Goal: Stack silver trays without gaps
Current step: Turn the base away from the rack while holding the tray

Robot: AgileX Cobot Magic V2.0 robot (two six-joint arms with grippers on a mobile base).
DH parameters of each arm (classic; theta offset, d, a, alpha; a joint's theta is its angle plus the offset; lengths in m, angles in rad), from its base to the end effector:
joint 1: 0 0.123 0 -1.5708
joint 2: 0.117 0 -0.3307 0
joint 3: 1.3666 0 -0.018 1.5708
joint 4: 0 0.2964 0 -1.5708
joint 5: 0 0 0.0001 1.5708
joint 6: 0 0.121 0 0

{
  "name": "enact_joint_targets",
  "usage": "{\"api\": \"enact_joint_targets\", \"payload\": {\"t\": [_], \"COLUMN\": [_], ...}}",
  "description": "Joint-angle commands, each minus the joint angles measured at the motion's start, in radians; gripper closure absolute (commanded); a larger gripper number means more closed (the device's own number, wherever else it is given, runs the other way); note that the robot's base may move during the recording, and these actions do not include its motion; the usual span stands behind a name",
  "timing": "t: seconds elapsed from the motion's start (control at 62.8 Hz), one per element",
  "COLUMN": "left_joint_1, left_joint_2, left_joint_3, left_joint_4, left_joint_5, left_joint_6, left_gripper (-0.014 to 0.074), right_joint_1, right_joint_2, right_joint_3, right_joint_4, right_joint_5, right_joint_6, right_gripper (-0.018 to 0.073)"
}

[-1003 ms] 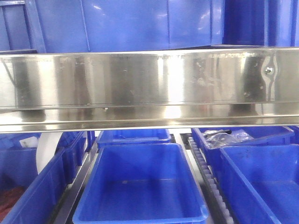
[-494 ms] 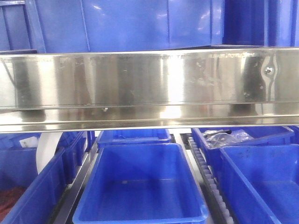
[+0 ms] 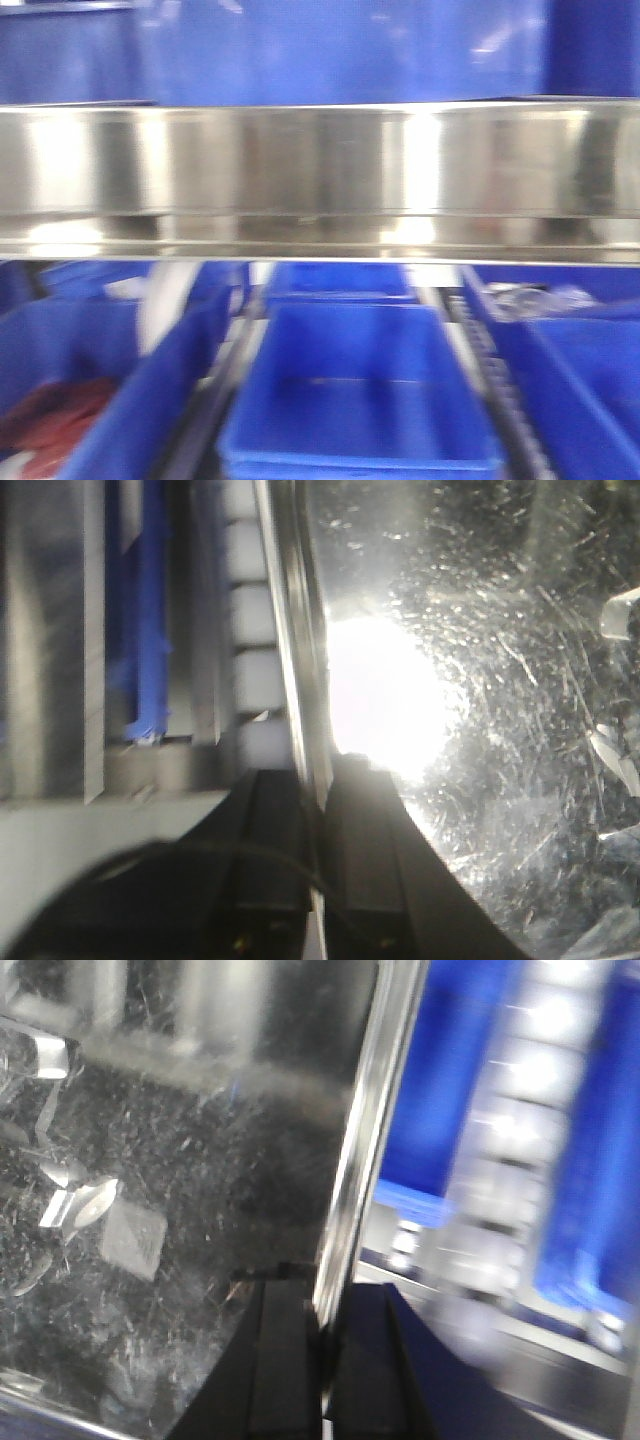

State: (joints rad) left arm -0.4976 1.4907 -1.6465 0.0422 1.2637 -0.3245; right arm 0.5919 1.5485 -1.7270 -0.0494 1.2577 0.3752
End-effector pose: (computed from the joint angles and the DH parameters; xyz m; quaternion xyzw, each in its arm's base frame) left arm 0.3175 -0.1669 0.4392 0.0838 0.9585 -0.0892 0.2573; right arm 0.3174 0.2065 0.4462 -0.1042 0.9524 0.1108 0.2641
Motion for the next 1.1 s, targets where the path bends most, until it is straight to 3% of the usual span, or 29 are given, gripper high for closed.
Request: {"api": "enact_joint_targets", "payload": {"t": [0.0,1.083], "left_joint_1": [-0.008,-0.008], "left_joint_2": [-0.038,-0.038], "left_joint_3": [-0.025,-0.025], "left_joint_4": [-0.017,-0.017], "left_joint_5": [0.043,0.043], "left_joint_6": [0.020,0.020], "left_gripper": [0.0645,0.0645], "right_joint_1": [0.009,0.009], "right_joint_2": [-0.046,-0.046], "right_joint_3": [-0.030,-0.030], "right_joint_4": [0.030,0.030], "right_joint_5": [0.078,0.078], "right_joint_6": [-0.030,-0.030], "right_gripper": [0.0504,0.0504]}}
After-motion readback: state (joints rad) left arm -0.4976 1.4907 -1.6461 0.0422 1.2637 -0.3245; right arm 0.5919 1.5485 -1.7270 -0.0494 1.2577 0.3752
